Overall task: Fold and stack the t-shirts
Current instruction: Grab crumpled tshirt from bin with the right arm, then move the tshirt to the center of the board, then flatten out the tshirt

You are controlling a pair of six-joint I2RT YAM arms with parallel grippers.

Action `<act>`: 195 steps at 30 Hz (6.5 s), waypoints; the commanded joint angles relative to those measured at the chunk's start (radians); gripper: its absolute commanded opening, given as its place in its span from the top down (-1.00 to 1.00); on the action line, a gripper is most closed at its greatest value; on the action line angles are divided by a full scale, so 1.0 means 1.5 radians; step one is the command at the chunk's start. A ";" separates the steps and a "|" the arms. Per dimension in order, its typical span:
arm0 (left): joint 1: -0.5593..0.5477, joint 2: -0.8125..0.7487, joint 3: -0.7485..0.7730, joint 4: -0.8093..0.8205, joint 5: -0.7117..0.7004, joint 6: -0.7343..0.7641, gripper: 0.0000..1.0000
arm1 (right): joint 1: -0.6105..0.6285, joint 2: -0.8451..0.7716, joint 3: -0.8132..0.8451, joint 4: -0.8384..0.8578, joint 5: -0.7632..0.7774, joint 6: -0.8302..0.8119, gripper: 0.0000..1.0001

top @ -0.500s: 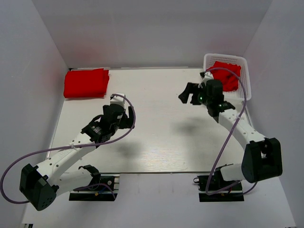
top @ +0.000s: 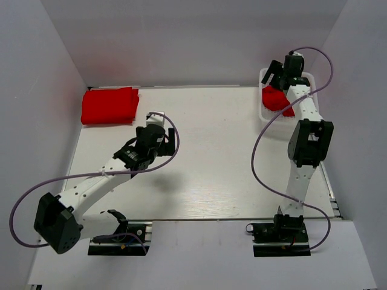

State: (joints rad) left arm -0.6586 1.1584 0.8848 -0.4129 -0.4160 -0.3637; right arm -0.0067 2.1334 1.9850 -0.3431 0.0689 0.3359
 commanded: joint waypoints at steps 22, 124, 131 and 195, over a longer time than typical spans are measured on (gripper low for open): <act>0.003 0.055 0.071 0.015 -0.032 0.032 -1.00 | -0.089 0.049 0.048 0.166 0.008 -0.033 1.00; 0.077 -0.042 0.217 -0.056 -0.303 -0.122 1.00 | 0.289 -0.265 -0.073 0.066 0.204 -0.229 1.00; 0.106 0.034 0.418 0.110 -0.388 0.103 1.00 | 0.200 -0.272 0.073 0.069 0.154 -0.197 1.00; 0.173 -0.097 -0.014 -0.255 -0.012 -0.301 -1.00 | 0.097 -0.876 -0.880 0.007 -0.262 0.000 -0.81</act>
State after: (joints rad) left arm -0.4019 0.9718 0.8078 -0.8764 -0.4576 -0.8352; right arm 0.1333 0.7700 0.6167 -0.3260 -0.2562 0.3840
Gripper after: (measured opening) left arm 0.997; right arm 0.904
